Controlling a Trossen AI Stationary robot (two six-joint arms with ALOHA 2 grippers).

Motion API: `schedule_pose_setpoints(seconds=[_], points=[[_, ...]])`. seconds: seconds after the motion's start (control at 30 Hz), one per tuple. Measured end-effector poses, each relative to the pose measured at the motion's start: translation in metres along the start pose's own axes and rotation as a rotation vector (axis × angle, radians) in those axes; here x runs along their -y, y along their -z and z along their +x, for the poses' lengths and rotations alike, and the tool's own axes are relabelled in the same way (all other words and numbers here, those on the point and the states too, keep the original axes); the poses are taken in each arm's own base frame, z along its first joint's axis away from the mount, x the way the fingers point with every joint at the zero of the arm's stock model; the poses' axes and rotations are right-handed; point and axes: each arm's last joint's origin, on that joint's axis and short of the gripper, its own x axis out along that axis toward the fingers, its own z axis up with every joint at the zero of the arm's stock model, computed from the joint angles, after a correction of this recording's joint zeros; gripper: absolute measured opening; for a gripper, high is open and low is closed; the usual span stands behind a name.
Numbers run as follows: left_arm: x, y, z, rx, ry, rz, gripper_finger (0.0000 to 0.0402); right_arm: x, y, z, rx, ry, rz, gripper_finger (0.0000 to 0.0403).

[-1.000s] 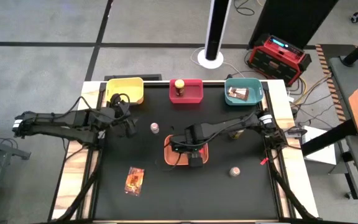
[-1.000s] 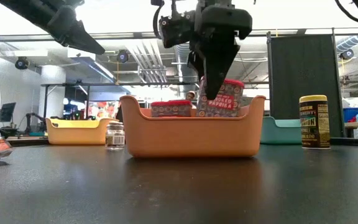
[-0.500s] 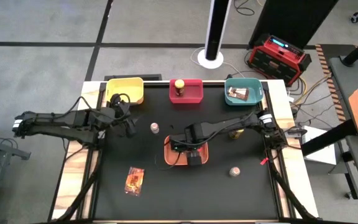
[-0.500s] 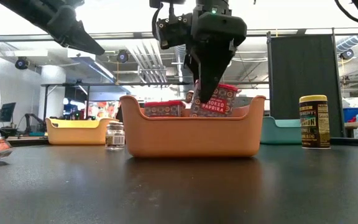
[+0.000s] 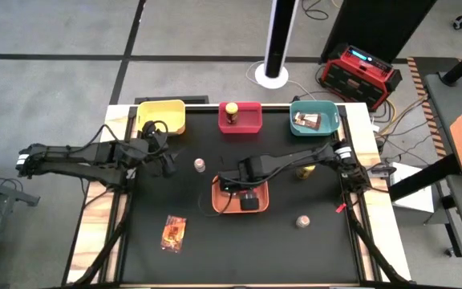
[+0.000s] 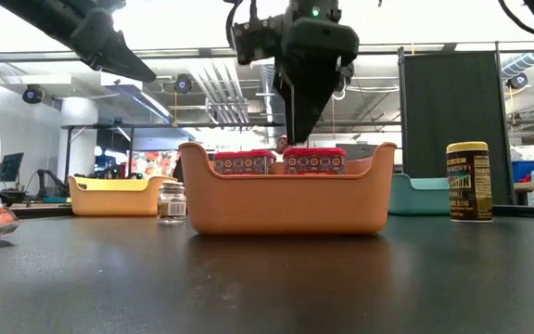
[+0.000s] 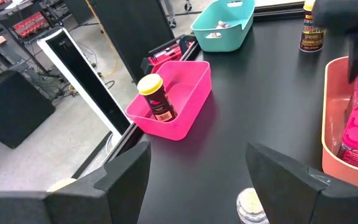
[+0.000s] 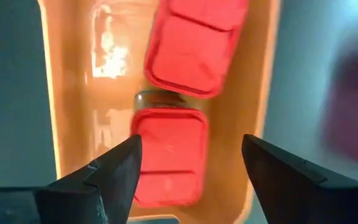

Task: Sort spices by type
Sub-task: Put the red seasoning can into the orange bin

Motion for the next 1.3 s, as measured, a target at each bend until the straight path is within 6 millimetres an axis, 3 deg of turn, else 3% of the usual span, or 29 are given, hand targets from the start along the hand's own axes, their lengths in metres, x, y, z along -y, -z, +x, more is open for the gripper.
schedule_pose_setpoints(seconds=[0.2, 0.33, 0.63, 0.93, 1.3], points=[[0.000, 0.000, 0.000, 0.000, 0.000, -0.004, 0.0247, 0.002, -0.002, -0.031, 0.070, -0.022, 0.018, 0.0240], [0.000, 0.000, 0.000, 0.000, 0.000, -0.005, 0.0247, -0.008, -0.001, -0.044, 0.123, -0.121, -0.002, 0.0191], [0.000, 0.000, 0.000, -0.001, 0.000, -0.005, 0.0247, -0.038, 0.008, -0.014, 0.061, -0.208, -0.038, 0.0020], [0.000, 0.000, 0.000, -0.001, 0.000, -0.006, 0.0247, -0.038, 0.022, 0.020, -0.011, -0.164, 0.019, 0.0009], [0.000, 0.001, 0.000, -0.005, 0.000, -0.004, 0.0247, -0.024, 0.023, 0.028, -0.020, -0.088, 0.062, 0.0009]])
